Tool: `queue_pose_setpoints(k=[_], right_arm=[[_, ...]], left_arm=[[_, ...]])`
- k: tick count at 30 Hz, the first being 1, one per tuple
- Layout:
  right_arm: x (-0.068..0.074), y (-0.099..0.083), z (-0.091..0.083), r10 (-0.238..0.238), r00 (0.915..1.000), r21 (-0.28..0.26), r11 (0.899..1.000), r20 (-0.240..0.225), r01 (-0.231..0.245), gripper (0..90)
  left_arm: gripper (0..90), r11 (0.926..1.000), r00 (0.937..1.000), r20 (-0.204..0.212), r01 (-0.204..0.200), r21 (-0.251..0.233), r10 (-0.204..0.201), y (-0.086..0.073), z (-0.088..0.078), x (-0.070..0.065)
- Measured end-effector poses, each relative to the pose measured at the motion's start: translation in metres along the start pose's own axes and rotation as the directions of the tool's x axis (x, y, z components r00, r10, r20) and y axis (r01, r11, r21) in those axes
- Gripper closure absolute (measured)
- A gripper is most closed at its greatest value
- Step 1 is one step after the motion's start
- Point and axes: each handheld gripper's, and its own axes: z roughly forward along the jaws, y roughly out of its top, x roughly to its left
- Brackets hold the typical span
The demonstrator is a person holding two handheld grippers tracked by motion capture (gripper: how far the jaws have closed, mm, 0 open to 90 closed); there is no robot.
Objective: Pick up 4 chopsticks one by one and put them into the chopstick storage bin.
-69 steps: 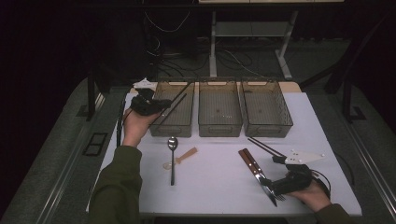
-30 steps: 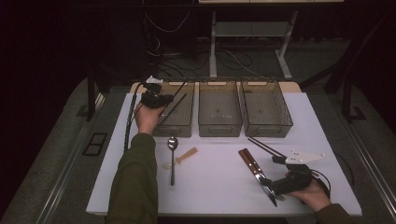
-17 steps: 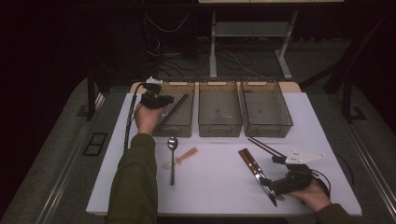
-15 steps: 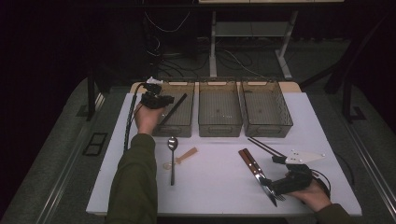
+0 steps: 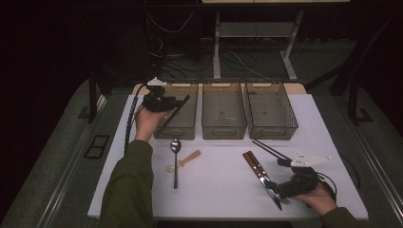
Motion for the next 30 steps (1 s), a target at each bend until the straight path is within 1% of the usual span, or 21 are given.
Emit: queue_pose_setpoints(k=[3, 4, 5, 7, 11, 12, 14, 16, 18, 19, 24, 28, 30], right_arm=[[0.0, 0.0, 0.0, 0.002, 1.0, 0.001, 1.0, 0.001, -0.002, 1.0], [-0.001, 0.0, 0.0, 0.001, 1.0, 0.0, 1.0, 0.002, -0.001, 1.1], [-0.001, 0.0, 0.0, 0.001, 1.0, 0.0, 1.0, 0.002, -0.001, 1.0], [-0.001, 0.0, 0.0, 0.001, 1.0, 0.0, 1.0, 0.004, -0.001, 1.0], [-0.001, 0.0, 0.0, 0.004, 1.0, -0.001, 1.0, 0.006, -0.004, 1.0], [-0.001, 0.0, -0.001, 0.003, 1.0, -0.002, 1.0, 0.007, -0.003, 1.1], [-0.001, 0.0, -0.001, 0.005, 1.0, -0.002, 1.0, 0.006, -0.005, 1.0], [-0.002, 0.0, -0.001, 0.002, 1.0, -0.006, 1.0, 0.007, -0.002, 1.1], [-0.002, 0.0, -0.001, 0.004, 1.0, -0.005, 1.0, 0.006, -0.004, 1.0], [-0.002, 0.0, -0.001, 0.003, 1.0, -0.005, 1.0, 0.007, -0.003, 1.1], [-0.002, 0.0, -0.002, 0.005, 1.0, -0.007, 1.0, 0.006, -0.005, 1.0], [-0.002, 0.0, -0.003, 0.005, 1.0, -0.012, 1.0, 0.004, -0.005, 1.1], [-0.002, 0.0, -0.003, 0.01, 1.0, -0.014, 1.0, 0.001, -0.01, 1.0]], left_arm=[[56.3, 1.0, 0.9999, 0.013, -0.004, -0.009, 0.004, -0.001, -0.005, -0.003], [55.2, 0.9999, 0.9999, 0.014, 0.01, -0.01, -0.01, -0.002, -0.007, -0.004], [53.9, 0.9999, 0.9998, 0.019, 0.005, -0.011, -0.004, -0.002, -0.009, -0.005], [51.7, 1.0, 0.9997, 0.025, -0.006, 0.002, 0.006, -0.002, -0.013, -0.008], [47.5, 0.9996, 0.9987, 0.044, -0.027, -0.006, 0.027, -0.003, -0.022, -0.016], [46.1, 0.9997, 0.9985, 0.049, -0.022, -0.012, 0.023, -0.003, -0.023, -0.018], [44.1, 0.9996, 0.9983, 0.052, -0.024, -0.014, 0.025, -0.005, -0.028, -0.023], [42.3, 0.9991, 0.9977, 0.054, -0.039, -0.013, 0.04, -0.007, -0.032, -0.026], [41.2, 0.9992, 0.9975, 0.059, -0.037, -0.015, 0.038, -0.01, -0.036, -0.03], [40.6, 0.9989, 0.997, 0.063, -0.044, -0.016, 0.045, -0.011, -0.038, -0.031], [37.6, 0.9974, 0.9946, 0.077, -0.069, -0.022, 0.07, -0.023, -0.046, -0.039], [33.9, 0.9966, 0.9926, 0.093, -0.076, -0.031, 0.079, -0.037, -0.051, -0.045], [31.8, 0.9966, 0.9925, 0.094, -0.075, -0.034, 0.078, -0.044, -0.053, -0.048]])
